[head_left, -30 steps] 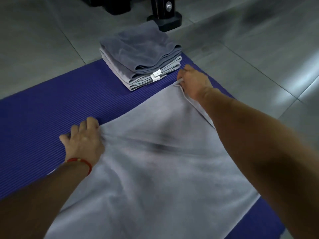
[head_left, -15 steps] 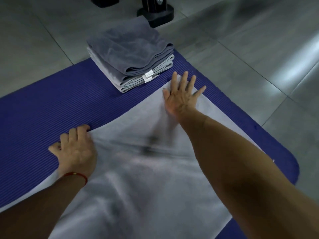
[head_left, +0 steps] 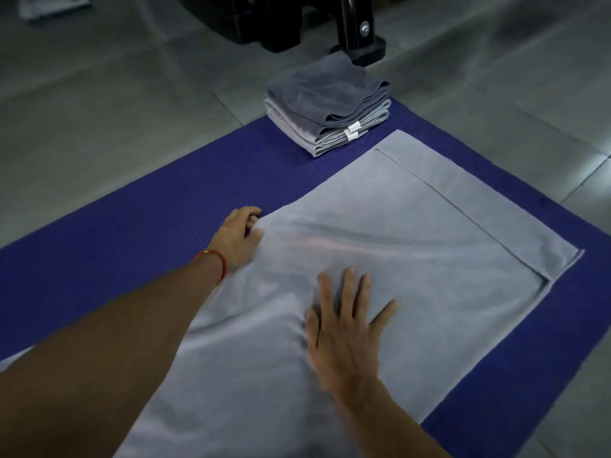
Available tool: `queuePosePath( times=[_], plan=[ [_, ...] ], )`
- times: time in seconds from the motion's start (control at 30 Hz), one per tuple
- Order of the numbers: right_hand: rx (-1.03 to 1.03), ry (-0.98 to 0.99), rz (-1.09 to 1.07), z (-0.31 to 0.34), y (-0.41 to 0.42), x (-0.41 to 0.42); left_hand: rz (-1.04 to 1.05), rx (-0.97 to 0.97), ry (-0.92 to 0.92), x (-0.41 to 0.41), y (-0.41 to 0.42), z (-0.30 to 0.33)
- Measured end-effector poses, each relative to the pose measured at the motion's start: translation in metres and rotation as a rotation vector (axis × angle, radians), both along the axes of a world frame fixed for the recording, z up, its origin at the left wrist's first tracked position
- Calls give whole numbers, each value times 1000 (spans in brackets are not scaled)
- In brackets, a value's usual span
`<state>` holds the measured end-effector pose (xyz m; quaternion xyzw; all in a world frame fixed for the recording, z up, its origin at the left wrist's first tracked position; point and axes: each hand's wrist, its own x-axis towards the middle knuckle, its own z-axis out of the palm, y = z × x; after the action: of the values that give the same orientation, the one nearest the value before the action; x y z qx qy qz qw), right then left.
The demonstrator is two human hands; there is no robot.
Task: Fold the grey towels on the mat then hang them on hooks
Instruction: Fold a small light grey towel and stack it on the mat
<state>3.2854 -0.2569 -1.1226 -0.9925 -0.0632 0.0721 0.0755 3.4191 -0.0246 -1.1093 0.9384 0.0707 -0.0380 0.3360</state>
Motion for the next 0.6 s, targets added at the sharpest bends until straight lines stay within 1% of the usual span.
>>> queuePosePath(
  times=[0.03, 0.1, 0.23, 0.3, 0.33, 0.37, 0.43, 0.5, 0.53, 0.6],
  plan=[
    [17, 16, 28, 2, 6, -20, -17, 6, -3, -16, 9, 4],
    [34, 56, 87, 3, 17, -52, -1, 107, 4, -58, 32, 4],
    [40, 122, 187, 6, 44, -93, 106, 453, -9, -160, 105, -4],
    [37, 152, 192, 7, 57, -104, 160, 532, 34, -201, 137, 0],
    [21, 159, 185, 6, 64, -109, 184, 564, 86, -216, 149, 4],
    [2, 157, 186, 10, 71, -115, 218, 585, 173, -228, 161, 9],
    [-11, 216, 187, 21, 78, -116, 291, 602, 389, -226, 176, 19],
    [-22, 261, 203, 33, 85, -123, 298, 559, 545, -218, 190, 28],
    [-7, 280, 198, 38, 88, -127, 297, 539, 549, -214, 196, 31],
    [3, 298, 205, 44, 92, -140, 361, 508, 444, -208, 209, 36]
  ],
)
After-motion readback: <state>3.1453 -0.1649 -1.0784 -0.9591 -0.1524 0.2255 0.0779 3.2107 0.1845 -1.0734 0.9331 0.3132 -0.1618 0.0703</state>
